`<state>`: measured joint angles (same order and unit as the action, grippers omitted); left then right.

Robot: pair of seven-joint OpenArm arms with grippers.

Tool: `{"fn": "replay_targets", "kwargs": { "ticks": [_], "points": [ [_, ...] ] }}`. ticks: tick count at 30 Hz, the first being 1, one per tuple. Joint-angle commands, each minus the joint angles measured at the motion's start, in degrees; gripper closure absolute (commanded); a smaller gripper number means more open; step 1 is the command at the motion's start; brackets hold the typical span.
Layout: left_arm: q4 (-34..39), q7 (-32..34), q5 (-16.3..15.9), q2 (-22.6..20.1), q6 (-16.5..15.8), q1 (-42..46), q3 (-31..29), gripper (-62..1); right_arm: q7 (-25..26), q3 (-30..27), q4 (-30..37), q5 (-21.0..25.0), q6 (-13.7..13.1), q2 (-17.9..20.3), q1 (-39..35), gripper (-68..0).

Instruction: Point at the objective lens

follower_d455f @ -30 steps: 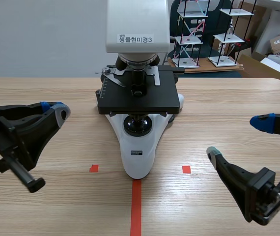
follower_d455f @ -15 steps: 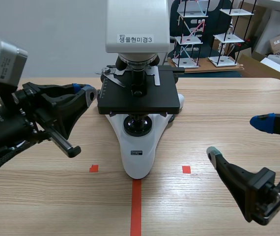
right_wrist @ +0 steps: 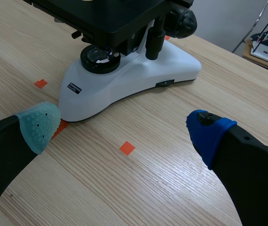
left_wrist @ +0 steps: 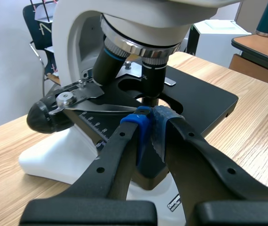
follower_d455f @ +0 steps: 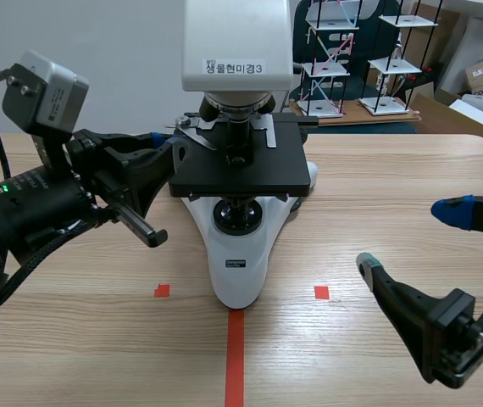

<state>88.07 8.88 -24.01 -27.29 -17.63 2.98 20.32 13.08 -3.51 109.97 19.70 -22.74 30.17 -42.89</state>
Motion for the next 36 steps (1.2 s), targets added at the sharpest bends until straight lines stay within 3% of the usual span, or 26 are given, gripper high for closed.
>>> {"fn": "replay_targets", "kwargs": {
  "ticks": [1,14,36],
  "points": [
    [1.1,0.3,0.2,0.7,-0.1,-0.7,0.5,-1.7,0.8,-0.2,0.7,0.4,0.3,0.6,-0.1,-58.9],
    [1.1,0.1,2.0,1.9,-0.1,-1.3,1.1,-1.7,0.8,-0.2,0.7,0.4,0.3,0.6,-0.1,-58.9],
    [1.1,0.1,2.2,1.9,-0.1,-1.3,1.1,-1.7,0.8,-0.2,0.7,0.4,0.3,0.6,-0.1,-58.9]
  ]
}}
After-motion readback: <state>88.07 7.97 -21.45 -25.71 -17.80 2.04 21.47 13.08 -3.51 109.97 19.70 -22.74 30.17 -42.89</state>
